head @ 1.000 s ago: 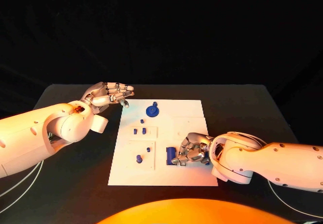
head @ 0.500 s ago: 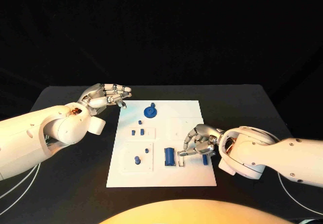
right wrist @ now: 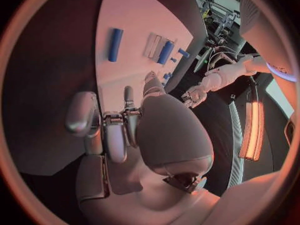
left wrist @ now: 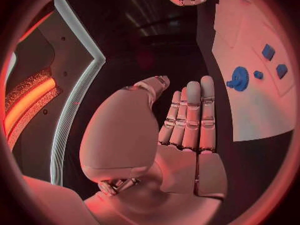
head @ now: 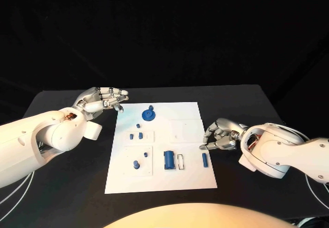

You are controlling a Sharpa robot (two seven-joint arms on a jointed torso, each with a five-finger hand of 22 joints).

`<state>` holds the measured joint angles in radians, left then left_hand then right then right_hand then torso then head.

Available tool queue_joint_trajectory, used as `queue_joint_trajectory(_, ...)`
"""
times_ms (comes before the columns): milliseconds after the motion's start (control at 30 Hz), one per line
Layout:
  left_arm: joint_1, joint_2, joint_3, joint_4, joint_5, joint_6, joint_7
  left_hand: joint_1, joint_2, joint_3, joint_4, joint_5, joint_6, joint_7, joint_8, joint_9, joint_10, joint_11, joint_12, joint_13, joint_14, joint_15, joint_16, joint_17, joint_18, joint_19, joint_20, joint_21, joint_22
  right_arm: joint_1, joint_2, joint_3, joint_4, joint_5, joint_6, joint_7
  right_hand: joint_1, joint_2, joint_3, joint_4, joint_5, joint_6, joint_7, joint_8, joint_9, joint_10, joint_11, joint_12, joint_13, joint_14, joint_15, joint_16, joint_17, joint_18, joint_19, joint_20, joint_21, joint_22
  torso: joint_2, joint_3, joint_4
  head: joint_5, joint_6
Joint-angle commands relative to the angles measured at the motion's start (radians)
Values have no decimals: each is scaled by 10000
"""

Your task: Assemble the parts on the task board

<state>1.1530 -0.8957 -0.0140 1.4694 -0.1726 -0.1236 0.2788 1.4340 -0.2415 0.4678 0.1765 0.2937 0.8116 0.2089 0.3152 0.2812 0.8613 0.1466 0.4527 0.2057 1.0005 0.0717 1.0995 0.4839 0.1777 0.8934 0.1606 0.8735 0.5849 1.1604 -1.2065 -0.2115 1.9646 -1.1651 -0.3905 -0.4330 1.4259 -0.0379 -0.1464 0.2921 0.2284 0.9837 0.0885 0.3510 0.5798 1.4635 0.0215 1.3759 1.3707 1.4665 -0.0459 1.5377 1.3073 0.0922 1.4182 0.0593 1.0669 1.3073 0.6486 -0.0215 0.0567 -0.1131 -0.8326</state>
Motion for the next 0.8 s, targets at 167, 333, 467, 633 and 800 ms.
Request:
queue_joint_trajectory(167, 1, 11, 7, 20, 6, 152, 109, 7, 105, -20, 34, 33, -67, -21, 25, -13, -47, -3, 35, -16, -81, 5, 18, 0, 57, -20, 59, -62, -9, -243, -199, -30, 188, -1435, 436, -809, -379, -164, 191, 10, -27, 393, -161, 167, 34, 78, -230, 120, 588, 833, -170, -16, 1596, -32, 103, -108, 112, 542, 22, 11, 13, -43, -13)
queue_joint_trajectory(333, 0, 16, 6, 17, 5, 153, 105, 7, 105, -20, 34, 33, -67, -21, 25, -13, -47, -3, 35, -16, -81, 5, 18, 0, 57, -20, 59, -62, -9, -389, -184, -41, 205, -1722, 702, -1108, -799, -268, 299, 24, -26, 488, -203, 183, 40, 108, -271, 137, 595, 841, -212, -7, 1628, -47, 133, -156, 160, 582, 21, 4, 14, -42, -30)
queue_joint_trajectory(467, 0, 15, 6, 17, 5, 154, 103, 7, 105, -20, 34, 33, -67, -21, 25, -13, -47, -3, 35, -16, -81, 5, 18, 0, 57, -20, 59, -62, -9, -532, -101, -49, 152, -1861, 840, -1257, -998, -315, 388, 25, -25, 503, -209, 170, 33, 116, -279, 137, 592, 845, -221, -2, 1644, -51, 144, -169, 172, 598, 26, 2, 16, -32, -40)
queue_joint_trajectory(633, 0, 5, 6, 16, 4, 156, 99, 7, 105, -20, 34, 33, -67, -21, 25, -13, -47, -3, 35, -16, -81, 5, 18, 0, 57, -20, 59, -62, -9, -719, 75, -54, 47, -1957, 864, -1366, -1213, -349, 484, 28, -24, 483, -200, 128, 7, 116, -273, 123, 580, 847, -220, 0, 1652, -49, 142, -174, 139, 596, 24, 4, 16, -13, -23)
queue_joint_trajectory(800, -1, 1, 6, 15, 3, 166, 98, 7, 105, -20, 34, 33, -67, -21, 25, -13, -47, -3, 35, -16, -81, 5, 18, 0, 57, -20, 59, -62, -9, -840, 256, -55, -87, -2080, 818, -1448, -1334, -348, 558, 29, -21, 464, -191, 95, -16, 122, -266, 128, 584, 844, -215, -5, 1638, -46, 139, -173, 112, 592, 24, 4, 17, 11, -19)
